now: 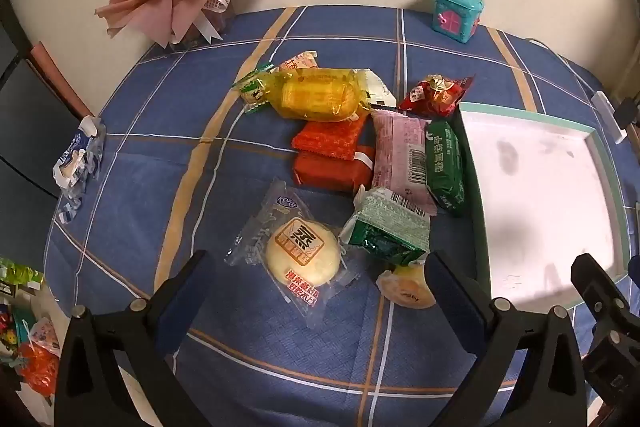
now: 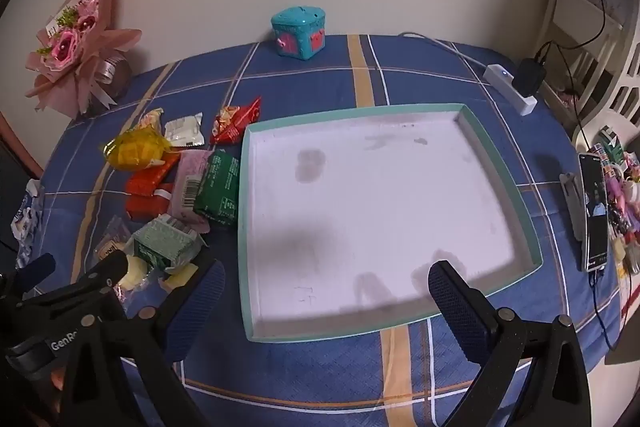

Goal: Organize snacks

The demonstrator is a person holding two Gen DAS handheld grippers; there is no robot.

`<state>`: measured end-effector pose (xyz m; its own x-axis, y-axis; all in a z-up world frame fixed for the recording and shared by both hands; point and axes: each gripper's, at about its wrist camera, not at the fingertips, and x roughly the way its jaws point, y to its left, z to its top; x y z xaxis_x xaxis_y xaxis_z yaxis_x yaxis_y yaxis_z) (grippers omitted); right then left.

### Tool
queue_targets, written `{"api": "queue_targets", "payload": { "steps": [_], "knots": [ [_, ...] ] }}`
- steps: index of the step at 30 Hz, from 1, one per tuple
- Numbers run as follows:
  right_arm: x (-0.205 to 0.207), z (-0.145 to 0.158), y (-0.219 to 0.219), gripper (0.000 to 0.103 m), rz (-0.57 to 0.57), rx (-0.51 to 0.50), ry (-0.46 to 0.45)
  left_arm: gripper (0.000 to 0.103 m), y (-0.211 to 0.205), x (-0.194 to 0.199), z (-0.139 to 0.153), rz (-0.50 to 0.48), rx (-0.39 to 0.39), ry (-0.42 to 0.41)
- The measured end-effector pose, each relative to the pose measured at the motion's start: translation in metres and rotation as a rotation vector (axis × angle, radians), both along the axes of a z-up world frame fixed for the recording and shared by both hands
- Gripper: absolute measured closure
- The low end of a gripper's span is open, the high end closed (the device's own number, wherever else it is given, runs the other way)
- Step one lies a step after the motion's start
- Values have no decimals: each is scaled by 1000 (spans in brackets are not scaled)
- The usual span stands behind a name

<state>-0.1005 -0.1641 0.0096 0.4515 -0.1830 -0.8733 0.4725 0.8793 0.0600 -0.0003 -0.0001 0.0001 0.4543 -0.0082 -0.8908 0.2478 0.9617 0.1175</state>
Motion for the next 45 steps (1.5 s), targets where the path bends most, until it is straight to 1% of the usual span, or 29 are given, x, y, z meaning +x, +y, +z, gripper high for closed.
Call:
{"api": "queue_targets", "payload": {
  "steps": [1,5,6,11,12,13,15,45],
  "knots": [
    [2,0,0,0,-1,1,11,0,0,0,0,0,-3,1],
    [7,3,-2,0,-2,-3,11,0,1,1,0,-2,-5,9],
    [3,-5,0,0,-2,-4,9,0,1,1,0,-3,-5,9],
    [-4,-12,1,0,-8,-3,15,0,2,2,-2,3,3,13],
    [-6,-12,2,0,-10,-4,18,0,2,2,-2,3,4,14],
    [1,-11,1,0,-12,-1,39,0,2,2,-2,2,4,14],
    [0,-12,1,0,-16,2,45,0,1,1,-3,1,6,14],
    [-1,-16,-1,0,-20,1,78,0,1,-2,-6,-3,11,20]
  ]
}}
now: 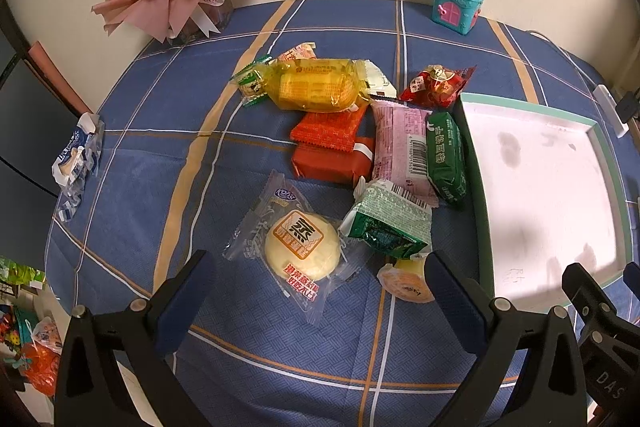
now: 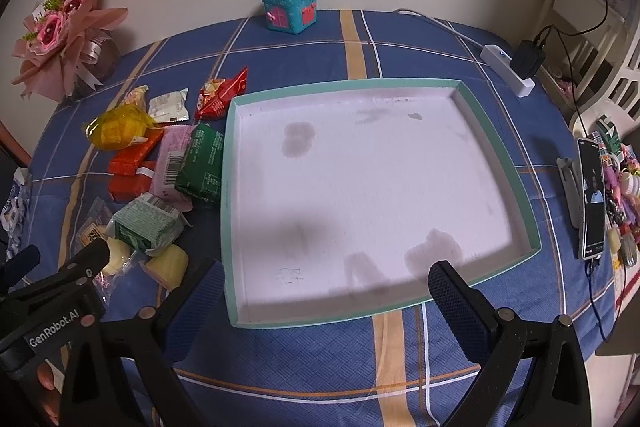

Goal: Organize snacks

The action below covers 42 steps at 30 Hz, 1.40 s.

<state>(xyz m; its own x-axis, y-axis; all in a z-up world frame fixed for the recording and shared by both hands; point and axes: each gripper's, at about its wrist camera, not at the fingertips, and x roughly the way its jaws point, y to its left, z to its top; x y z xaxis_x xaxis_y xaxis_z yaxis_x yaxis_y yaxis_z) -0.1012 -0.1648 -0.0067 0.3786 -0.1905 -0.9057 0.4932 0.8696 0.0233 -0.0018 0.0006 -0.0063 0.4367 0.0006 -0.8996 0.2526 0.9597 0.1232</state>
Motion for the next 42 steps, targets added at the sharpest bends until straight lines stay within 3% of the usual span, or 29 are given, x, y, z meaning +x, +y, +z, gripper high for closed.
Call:
{"api": "queue_targets", "payload": {
  "steps": [42],
  "knots": [
    [-1,-10,-2,0,-6,12,31,0,0,2,-4,4,6,26]
  ]
}}
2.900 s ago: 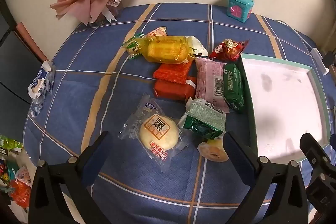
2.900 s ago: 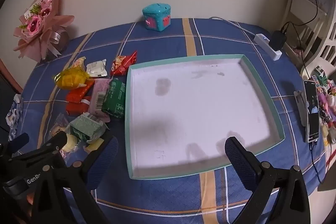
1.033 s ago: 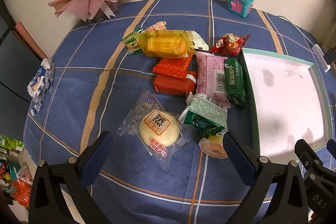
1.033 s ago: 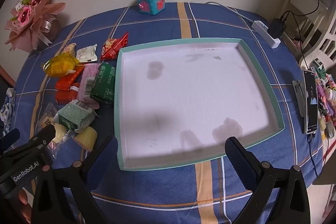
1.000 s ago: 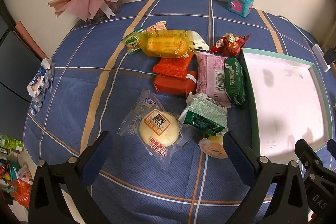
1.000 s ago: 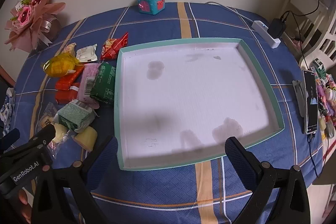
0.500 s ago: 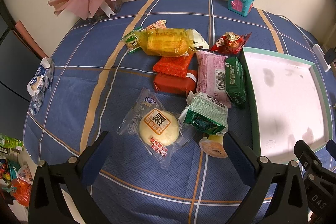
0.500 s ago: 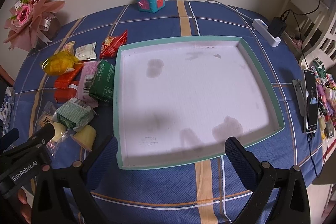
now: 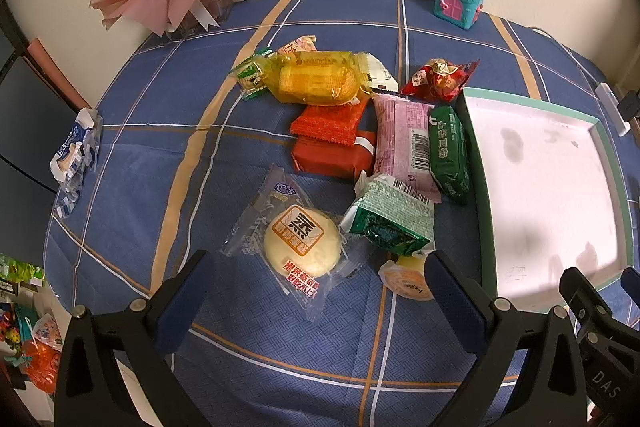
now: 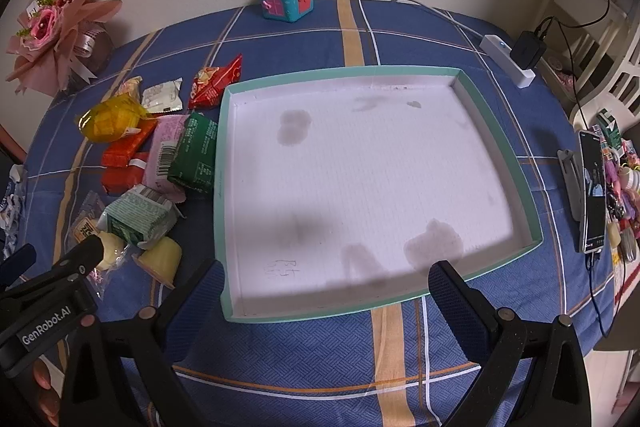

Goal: Organize snacks
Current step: 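Grasp the yellow jelly cup with the right tool while the left tool grasps the wrapped round bun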

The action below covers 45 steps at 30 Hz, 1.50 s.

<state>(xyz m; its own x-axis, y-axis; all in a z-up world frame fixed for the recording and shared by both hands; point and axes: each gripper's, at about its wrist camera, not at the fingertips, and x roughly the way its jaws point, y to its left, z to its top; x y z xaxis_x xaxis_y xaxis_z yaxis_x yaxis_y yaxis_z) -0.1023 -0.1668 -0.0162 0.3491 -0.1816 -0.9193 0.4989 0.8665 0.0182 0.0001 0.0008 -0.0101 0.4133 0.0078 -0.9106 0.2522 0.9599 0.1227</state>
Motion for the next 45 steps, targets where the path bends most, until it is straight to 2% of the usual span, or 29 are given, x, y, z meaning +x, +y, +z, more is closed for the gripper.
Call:
{"api": "queue_targets", "payload": {
  "steps": [9,17,24,32,36,43,45],
  "knots": [
    [3,1,1,0,5,9,-1,0,3,3,0,10,-10,10],
    [23,4,27,0,81,49,-50,0,41,22,2,163,-40,-15],
    [45,-5,62,0,182,107,-31,0,64,38,-11,224,-73,59],
    [64,-26,90,15,269,149,10,0,65,49,-34,240,-140,181],
    [75,-37,99,17,294,156,30,0,61,53,-41,241,-149,204],
    [92,-58,119,29,314,176,71,1,58,66,-56,251,-165,242],
    [95,-65,124,29,311,174,85,2,59,67,-60,254,-166,250]
  ]
}}
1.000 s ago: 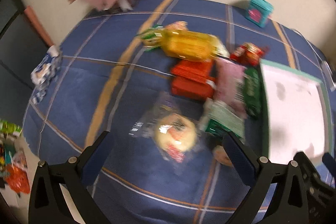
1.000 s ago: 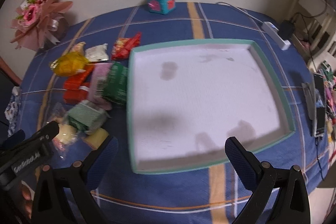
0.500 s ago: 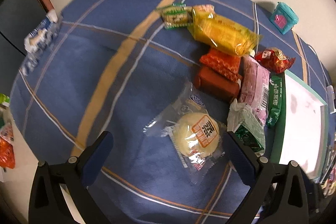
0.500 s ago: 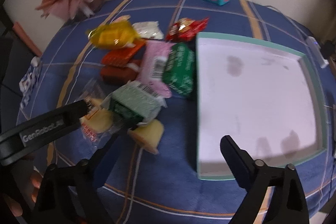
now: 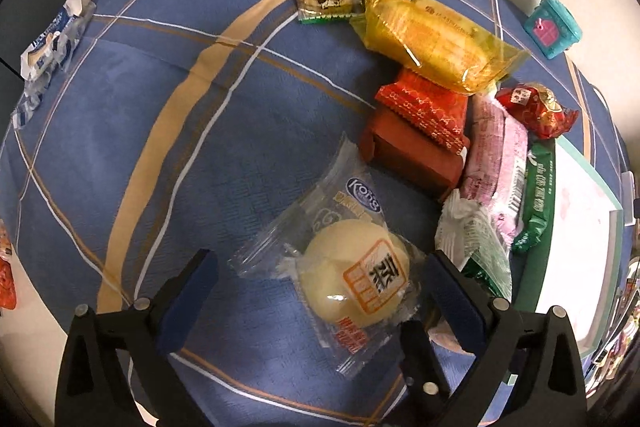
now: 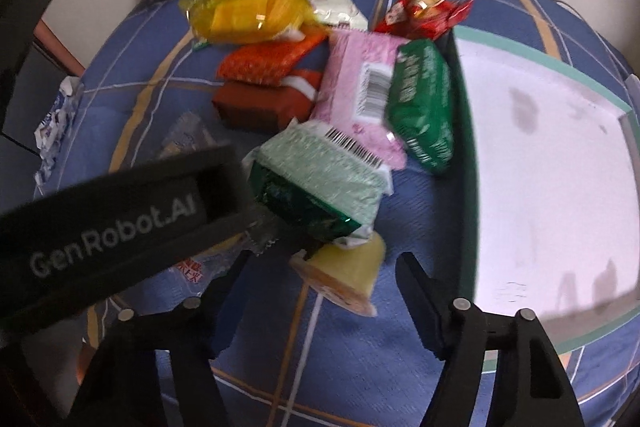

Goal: Organize snacks
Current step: 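Grasp the yellow jelly cup with the right tool while the left tool grasps the wrapped round bun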

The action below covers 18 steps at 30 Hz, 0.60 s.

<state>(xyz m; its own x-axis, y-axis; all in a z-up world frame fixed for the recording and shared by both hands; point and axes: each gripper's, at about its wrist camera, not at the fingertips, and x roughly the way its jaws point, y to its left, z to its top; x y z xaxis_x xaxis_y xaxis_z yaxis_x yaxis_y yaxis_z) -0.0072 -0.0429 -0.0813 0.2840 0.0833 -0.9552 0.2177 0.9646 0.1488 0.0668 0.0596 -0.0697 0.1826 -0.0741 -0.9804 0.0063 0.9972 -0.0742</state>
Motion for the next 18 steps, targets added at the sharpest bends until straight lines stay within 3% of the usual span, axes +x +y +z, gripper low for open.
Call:
{"api": "queue_targets", "payload": {
  "steps": [2,6,18],
  "knots": [
    [2,-6,3,32,-3,2,11,8,1,1,-2,-2,-10,5],
    [2,-8,1,51,-25,-10,20,14,0,4,-2,-10,-17,10],
    [-21,5,-26,54,-45,48,19,42,3,-4,14,-9,-55,-18]
  ]
}}
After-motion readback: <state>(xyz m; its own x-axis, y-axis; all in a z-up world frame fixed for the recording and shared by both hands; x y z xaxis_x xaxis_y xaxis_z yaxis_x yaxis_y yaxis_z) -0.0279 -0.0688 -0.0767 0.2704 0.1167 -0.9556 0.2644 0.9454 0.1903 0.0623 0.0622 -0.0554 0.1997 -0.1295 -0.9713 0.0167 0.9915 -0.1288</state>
